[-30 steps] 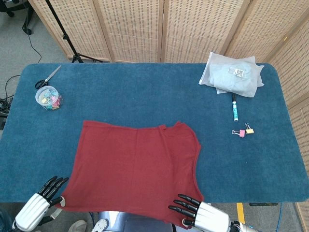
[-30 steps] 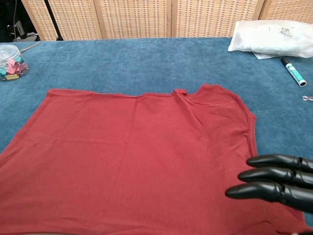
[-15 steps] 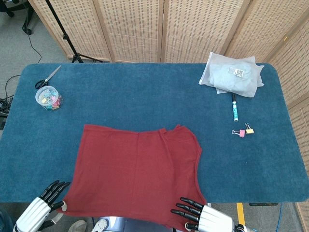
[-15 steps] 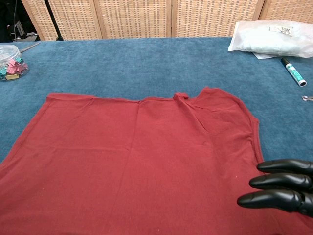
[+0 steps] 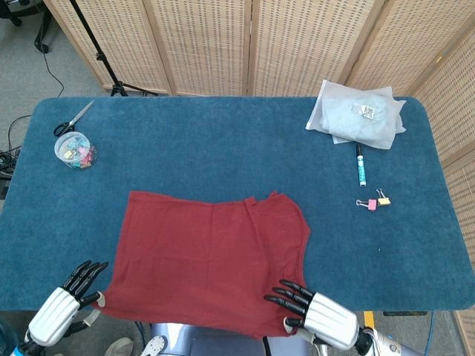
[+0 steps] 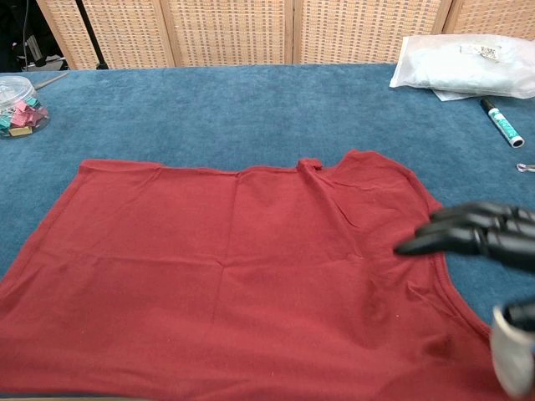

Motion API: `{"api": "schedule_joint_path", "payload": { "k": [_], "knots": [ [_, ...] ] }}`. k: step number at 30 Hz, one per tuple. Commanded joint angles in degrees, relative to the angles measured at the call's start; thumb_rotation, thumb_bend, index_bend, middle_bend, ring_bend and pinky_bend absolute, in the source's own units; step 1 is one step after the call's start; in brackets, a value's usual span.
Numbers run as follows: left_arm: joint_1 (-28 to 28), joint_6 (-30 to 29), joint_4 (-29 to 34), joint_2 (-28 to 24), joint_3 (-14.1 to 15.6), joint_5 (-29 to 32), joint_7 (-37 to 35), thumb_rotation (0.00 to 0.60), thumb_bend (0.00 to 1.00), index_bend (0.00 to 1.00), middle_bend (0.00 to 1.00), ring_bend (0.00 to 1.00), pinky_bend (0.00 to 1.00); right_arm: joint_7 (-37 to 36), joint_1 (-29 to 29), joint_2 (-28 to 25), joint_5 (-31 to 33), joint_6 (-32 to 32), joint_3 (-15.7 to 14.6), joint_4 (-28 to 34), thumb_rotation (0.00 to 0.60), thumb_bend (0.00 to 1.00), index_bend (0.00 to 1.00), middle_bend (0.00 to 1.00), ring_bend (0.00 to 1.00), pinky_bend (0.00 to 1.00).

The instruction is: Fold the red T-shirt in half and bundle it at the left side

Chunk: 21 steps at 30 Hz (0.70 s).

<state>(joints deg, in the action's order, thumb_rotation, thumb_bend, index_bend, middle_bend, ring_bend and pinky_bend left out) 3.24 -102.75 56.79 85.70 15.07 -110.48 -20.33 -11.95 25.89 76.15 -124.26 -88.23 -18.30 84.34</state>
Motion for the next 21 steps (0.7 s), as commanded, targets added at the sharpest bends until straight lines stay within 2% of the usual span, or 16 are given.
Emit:
{"api": "schedule_joint_path", "payload": {
  "k": [1,4,7,9,13,21],
  "knots": [
    [2.58,3.37,5.90,-2.08,-3.03,2.52,3.25,0.600,0.55,0.75,0.00,0.00,0.00,-2.77,2.37,-1.60,4.36,2.89,3.10,2.73,0.600,0.54,0.67,0.07,0.00,0.00],
    [4.62,7.04,10.99,-3.66,-5.73,5.38,6.23,0.600,0.55,0.75,0.00,0.00,0.00,-4.43,4.31,-2.14,8.65,6.09,6.05,4.54,0.600,0.54,0.67,0.07,0.00,0.00],
    [7.50,11.86,16.32,-4.75,-9.64,9.39,9.33,0.600,0.56,0.75,0.00,0.00,0.00,-6.94,6.84,-2.02,15.37,11.24,10.09,6.06,0.600,0.54,0.67,0.07,0.00,0.00],
    [9.33,15.55,18.95,-4.96,-12.65,13.28,11.01,0.600,0.56,0.75,0.00,0.00,0.00,-7.93,8.62,-1.01,20.59,15.15,13.39,5.04,0.600,0.54,0.67,0.07,0.00,0.00],
    [12.02,21.38,23.76,-6.28,-16.77,19.40,14.55,0.600,0.56,0.75,0.00,0.00,0.00,-9.23,11.10,0.97,27.71,20.99,17.71,2.34,0.600,0.54,0.67,0.07,0.00,0.00],
    [16.30,29.62,27.68,-7.24,-21.97,28.48,24.94,0.600,0.56,0.75,0.00,0.00,0.00,-11.05,14.32,4.55,35.08,28.33,21.92,-4.42,0.600,0.54,0.67,0.07,0.00,0.00]
  ]
}}
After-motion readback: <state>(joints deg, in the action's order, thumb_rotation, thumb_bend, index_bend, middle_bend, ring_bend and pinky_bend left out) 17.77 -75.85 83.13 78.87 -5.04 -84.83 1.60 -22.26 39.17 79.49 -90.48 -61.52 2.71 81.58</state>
